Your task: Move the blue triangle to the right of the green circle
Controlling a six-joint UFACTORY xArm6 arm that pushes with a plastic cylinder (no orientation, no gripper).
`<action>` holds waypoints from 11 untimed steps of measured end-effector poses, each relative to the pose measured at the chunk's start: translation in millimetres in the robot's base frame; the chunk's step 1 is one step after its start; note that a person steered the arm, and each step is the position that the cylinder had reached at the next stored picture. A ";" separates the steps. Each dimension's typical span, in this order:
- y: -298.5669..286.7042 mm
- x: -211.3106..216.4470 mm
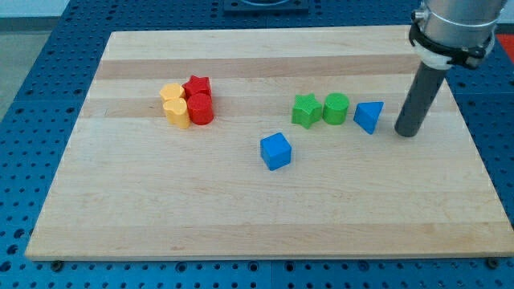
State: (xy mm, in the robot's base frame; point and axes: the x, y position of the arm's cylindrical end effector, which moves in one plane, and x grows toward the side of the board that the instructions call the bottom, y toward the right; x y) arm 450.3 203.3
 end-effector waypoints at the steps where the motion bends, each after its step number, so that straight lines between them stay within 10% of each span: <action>1: -6.1 18.6; 11: -20.0 -0.9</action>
